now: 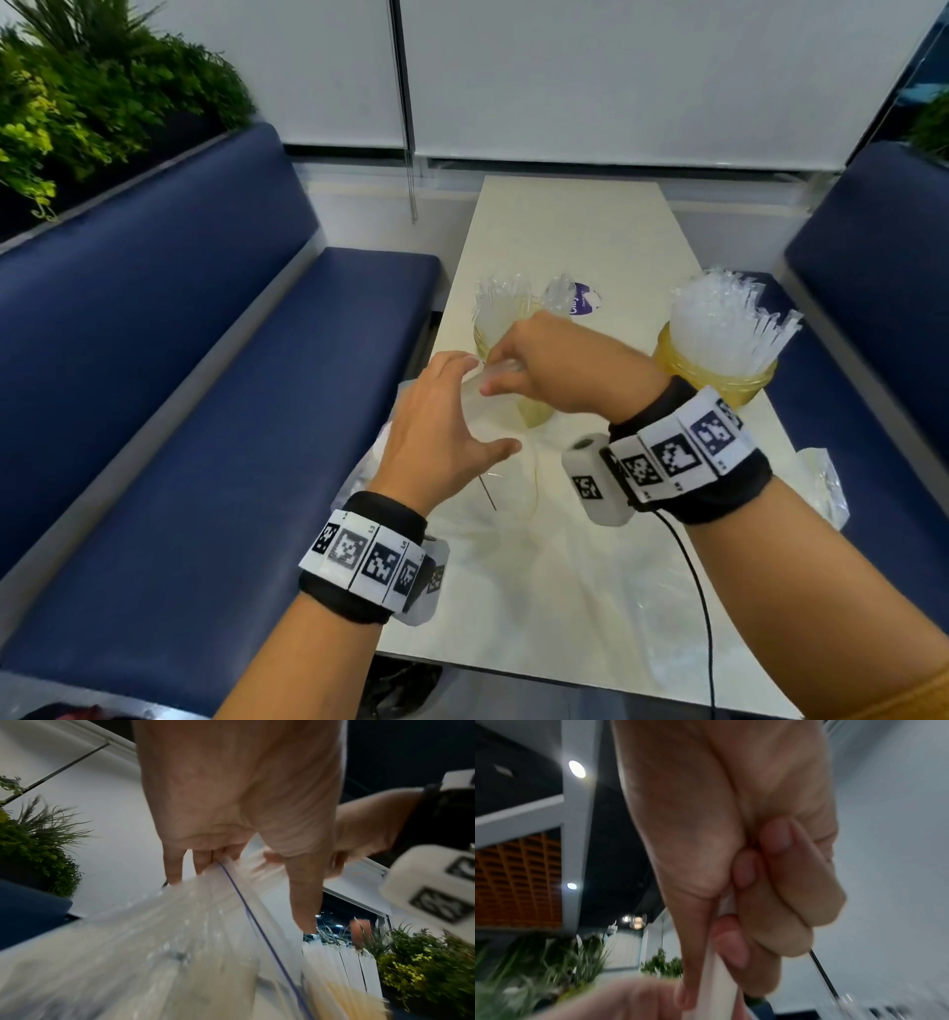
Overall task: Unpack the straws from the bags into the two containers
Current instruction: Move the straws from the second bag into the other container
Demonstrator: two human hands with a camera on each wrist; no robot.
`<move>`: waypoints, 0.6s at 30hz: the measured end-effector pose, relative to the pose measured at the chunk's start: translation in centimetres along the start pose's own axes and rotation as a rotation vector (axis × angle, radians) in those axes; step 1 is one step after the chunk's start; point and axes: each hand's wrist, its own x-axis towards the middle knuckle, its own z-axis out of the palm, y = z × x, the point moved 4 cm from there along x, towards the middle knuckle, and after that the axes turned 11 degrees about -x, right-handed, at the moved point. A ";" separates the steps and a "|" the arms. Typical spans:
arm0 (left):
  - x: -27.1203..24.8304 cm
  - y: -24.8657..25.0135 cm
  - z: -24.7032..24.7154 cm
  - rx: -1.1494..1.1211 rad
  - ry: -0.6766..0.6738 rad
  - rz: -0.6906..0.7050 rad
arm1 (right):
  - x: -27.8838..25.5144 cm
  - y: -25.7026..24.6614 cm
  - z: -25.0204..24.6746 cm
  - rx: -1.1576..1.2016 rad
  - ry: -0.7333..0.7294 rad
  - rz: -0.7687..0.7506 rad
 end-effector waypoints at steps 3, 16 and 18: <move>0.4 0.1 0.2 -0.060 0.109 0.026 | -1.1 -0.7 -2.7 0.057 0.049 -0.009; 2.2 0.6 -0.2 -0.274 0.298 0.014 | 0.6 -2.0 1.9 0.421 0.594 0.045; 2.0 0.2 -0.2 -0.241 0.304 0.013 | 1.0 -1.9 1.1 0.380 0.604 0.017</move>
